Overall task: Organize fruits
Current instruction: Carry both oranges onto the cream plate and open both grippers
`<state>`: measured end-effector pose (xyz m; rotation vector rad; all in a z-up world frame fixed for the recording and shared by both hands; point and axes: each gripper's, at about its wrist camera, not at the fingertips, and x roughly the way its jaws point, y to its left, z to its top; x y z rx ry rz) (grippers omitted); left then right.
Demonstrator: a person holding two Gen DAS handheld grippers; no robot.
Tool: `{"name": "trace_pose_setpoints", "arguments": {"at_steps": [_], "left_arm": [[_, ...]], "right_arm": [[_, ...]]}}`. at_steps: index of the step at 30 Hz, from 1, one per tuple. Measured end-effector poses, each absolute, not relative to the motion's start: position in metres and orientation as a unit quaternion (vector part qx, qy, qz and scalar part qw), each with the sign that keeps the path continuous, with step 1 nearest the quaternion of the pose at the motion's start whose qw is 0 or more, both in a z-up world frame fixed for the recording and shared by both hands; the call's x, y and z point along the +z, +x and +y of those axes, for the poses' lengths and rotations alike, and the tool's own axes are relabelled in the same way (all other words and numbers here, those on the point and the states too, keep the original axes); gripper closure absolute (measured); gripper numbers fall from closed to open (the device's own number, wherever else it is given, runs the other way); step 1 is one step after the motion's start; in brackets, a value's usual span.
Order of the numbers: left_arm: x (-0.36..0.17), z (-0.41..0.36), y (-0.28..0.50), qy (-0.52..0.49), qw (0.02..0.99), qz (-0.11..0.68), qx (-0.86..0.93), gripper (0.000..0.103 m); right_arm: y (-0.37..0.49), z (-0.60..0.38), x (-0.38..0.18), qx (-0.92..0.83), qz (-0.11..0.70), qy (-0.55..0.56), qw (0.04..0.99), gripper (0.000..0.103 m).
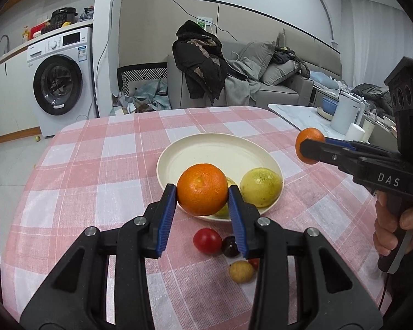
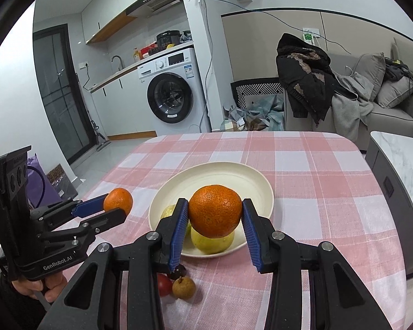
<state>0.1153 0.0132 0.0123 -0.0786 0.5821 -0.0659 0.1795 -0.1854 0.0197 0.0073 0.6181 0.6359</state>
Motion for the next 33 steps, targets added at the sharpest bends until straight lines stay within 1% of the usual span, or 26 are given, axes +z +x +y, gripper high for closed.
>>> {"name": "trace_pose_setpoints", "arguments": {"at_steps": [14,19,26,33], "left_arm": [[0.012,0.013,0.158,-0.032,0.958,0.284,-0.018,0.068],[0.001,0.024,0.178,-0.057,0.952,0.302,-0.018,0.068],[-0.017,0.031,0.195,-0.058,0.947,0.316,-0.012,0.068],[-0.027,0.031,0.202,-0.05,0.945,0.323,-0.008,0.068]], "right_arm": [[0.214,-0.18,0.014,0.297,0.325,0.029,0.897,0.063],[0.228,-0.183,-0.005,0.288,0.343,0.038,0.893,0.063],[0.245,-0.19,-0.023,0.276,0.371,0.059,0.885,0.063],[0.252,-0.192,-0.029,0.272,0.379,0.071,0.881,0.063]]}}
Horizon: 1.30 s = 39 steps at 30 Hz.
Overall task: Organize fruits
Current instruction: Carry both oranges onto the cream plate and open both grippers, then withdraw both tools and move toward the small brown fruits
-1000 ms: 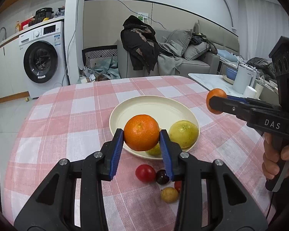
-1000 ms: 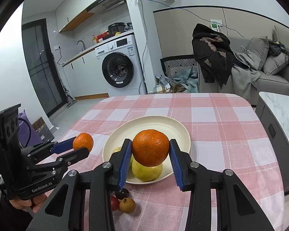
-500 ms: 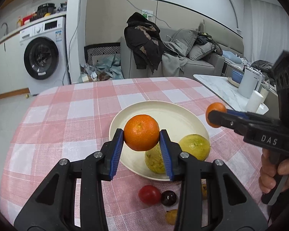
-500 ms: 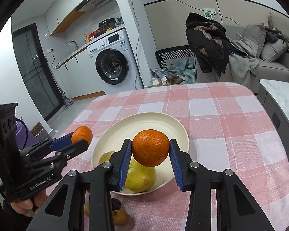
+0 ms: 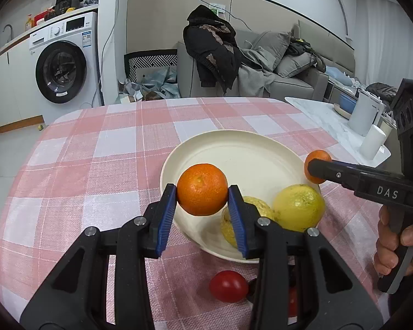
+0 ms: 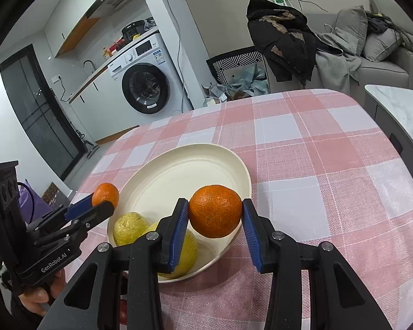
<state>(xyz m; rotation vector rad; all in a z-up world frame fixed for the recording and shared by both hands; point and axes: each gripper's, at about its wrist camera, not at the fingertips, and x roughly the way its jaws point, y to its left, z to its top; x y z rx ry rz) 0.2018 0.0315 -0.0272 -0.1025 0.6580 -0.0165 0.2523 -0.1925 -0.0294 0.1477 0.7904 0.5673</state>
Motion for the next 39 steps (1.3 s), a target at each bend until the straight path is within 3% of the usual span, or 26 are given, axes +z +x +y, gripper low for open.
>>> {"name": "trace_pose_setpoints", "arguments": {"at_steps": [11,14,16,18,19,22,23,25,39], "left_arm": [[-0.04,0.037,0.209,-0.048,0.941,0.335,-0.001,0.068],[-0.037,0.037,0.206,-0.049,0.942,0.331,-0.002,0.062],[-0.035,0.038,0.203,-0.046,0.943,0.328,0.002,0.051],[-0.032,0.037,0.197,-0.04,0.945,0.324,0.011,0.031],[-0.031,0.037,0.195,-0.037,0.946,0.322,0.015,0.023],[-0.027,0.038,0.187,-0.032,0.948,0.315,0.016,0.018],[-0.026,0.038,0.184,-0.03,0.948,0.315,0.017,0.016],[-0.023,0.039,0.178,-0.028,0.949,0.315,0.021,0.002],[-0.013,0.041,0.119,-0.022,0.954,0.298,0.022,0.001]], "right_arm": [[0.253,-0.187,-0.032,0.267,0.385,0.065,0.881,0.062],[0.25,-0.191,-0.027,0.267,0.373,0.071,0.886,0.057],[0.249,-0.194,-0.026,0.267,0.372,0.074,0.886,0.052],[0.247,-0.194,-0.026,0.263,0.371,0.066,0.888,0.049],[0.246,-0.194,-0.026,0.262,0.371,0.061,0.889,0.041],[0.241,-0.194,-0.026,0.261,0.367,0.046,0.892,0.013],[0.238,-0.194,-0.025,0.261,0.363,0.04,0.894,0.012],[0.234,-0.193,-0.023,0.262,0.358,0.028,0.896,0.004],[0.194,-0.186,-0.019,0.297,0.343,-0.029,0.891,0.0]]}}
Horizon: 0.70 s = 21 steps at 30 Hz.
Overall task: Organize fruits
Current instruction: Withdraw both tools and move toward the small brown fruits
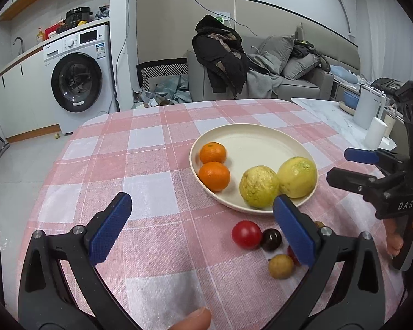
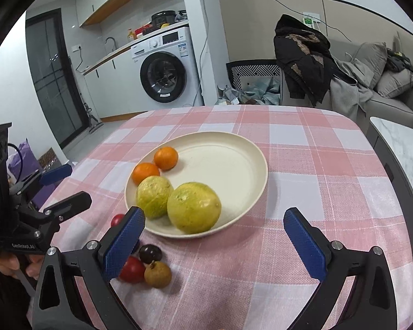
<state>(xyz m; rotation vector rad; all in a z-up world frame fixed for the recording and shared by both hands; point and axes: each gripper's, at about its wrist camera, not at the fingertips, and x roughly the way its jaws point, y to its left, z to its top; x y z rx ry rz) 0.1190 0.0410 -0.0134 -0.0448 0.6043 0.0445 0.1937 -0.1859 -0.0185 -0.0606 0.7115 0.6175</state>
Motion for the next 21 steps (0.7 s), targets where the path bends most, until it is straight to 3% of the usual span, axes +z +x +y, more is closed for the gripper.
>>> {"name": "trace_pose_setpoints", "arguments": {"at_steps": [21], "left_arm": [[-0.02,0.016,0.079,-0.007,0.951,0.31,0.009,0.001]], "right_arm": [[0.158,-0.172,-0.039,0.319,0.366,-0.118,0.866,0.0]]}}
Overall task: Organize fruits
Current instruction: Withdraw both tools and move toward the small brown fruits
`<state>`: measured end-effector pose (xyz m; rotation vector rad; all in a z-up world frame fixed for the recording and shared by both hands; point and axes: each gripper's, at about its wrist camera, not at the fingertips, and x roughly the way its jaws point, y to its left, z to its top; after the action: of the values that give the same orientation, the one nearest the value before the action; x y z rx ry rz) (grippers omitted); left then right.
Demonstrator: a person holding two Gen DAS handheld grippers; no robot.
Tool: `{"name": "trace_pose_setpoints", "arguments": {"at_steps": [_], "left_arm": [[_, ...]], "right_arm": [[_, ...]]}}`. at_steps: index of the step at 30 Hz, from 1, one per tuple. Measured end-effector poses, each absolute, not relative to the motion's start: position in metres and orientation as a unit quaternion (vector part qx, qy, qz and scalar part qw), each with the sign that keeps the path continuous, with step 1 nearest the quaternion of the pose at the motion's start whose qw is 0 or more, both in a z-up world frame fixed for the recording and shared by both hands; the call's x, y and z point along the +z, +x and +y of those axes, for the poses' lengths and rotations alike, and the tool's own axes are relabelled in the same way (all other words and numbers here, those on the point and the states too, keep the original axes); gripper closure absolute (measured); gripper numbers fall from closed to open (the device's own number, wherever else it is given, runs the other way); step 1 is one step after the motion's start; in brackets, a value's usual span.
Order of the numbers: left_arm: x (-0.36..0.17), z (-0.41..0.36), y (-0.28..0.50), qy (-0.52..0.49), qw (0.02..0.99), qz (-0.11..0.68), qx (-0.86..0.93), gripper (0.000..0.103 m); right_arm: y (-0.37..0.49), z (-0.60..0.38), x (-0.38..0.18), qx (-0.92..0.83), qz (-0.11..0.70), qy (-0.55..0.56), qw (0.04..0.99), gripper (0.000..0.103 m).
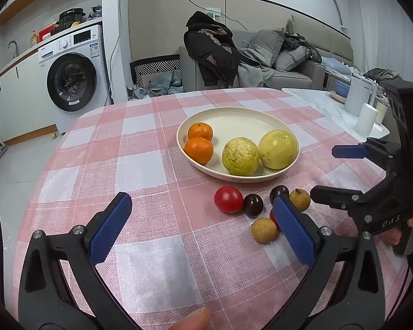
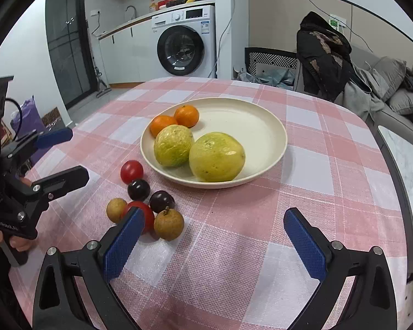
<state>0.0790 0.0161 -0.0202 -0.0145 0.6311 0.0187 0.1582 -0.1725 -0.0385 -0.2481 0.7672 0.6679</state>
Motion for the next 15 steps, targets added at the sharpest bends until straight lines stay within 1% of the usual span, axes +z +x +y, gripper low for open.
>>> {"name": "trace_pose_setpoints", "arguments": {"at_steps": [15], "left_arm": [[-0.024,0.016,0.082,-0.016,0.949,0.315,0.011,0.001]], "right_arm": [[0.154,-0.163,-0.061,0.309,0.404,-0.178,0.842,0.0]]}}
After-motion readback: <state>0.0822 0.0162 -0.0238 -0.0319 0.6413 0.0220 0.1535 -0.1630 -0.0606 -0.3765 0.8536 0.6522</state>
